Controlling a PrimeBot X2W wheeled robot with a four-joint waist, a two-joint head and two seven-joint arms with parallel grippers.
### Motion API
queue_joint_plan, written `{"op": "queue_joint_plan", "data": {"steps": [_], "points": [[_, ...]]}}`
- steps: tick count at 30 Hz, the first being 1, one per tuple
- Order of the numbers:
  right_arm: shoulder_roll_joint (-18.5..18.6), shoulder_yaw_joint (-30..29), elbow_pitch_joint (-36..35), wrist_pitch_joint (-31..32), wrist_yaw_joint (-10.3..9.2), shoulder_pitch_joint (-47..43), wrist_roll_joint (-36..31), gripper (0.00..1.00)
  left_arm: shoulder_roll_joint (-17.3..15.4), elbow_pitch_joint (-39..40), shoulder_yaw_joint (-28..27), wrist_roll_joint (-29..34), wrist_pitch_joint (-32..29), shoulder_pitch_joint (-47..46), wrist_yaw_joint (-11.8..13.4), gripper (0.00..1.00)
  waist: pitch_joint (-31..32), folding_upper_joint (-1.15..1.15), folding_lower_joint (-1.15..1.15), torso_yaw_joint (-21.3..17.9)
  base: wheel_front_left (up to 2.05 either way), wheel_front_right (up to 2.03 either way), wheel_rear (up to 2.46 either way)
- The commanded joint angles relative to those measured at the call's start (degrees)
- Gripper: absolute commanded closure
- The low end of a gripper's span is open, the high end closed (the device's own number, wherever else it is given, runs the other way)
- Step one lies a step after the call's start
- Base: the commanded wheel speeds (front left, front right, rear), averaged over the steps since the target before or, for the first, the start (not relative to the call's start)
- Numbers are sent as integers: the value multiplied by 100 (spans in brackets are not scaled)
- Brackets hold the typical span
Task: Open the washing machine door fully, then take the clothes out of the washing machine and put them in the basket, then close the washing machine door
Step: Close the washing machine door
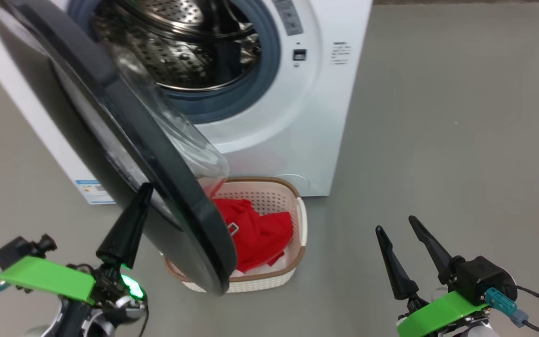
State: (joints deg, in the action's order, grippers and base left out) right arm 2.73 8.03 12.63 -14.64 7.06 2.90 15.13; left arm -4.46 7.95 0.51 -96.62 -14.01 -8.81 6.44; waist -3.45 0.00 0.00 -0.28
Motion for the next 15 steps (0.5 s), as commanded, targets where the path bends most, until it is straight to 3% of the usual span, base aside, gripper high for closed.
{"op": "queue_joint_plan", "data": {"steps": [1, 15], "points": [[15, 104, -167, -36, 43, 271, 149, 0, -26, 159, -146, 31, -6, -327, -82, 100, -195, 0, 0, -355, 0, 0, 0], [15, 63, -273, -36, 43, 473, 248, 0, 17, -321, -318, 163, 497, -1335, -127, 100, -678, 0, 0, -1054, 0, 0, 0]]}}
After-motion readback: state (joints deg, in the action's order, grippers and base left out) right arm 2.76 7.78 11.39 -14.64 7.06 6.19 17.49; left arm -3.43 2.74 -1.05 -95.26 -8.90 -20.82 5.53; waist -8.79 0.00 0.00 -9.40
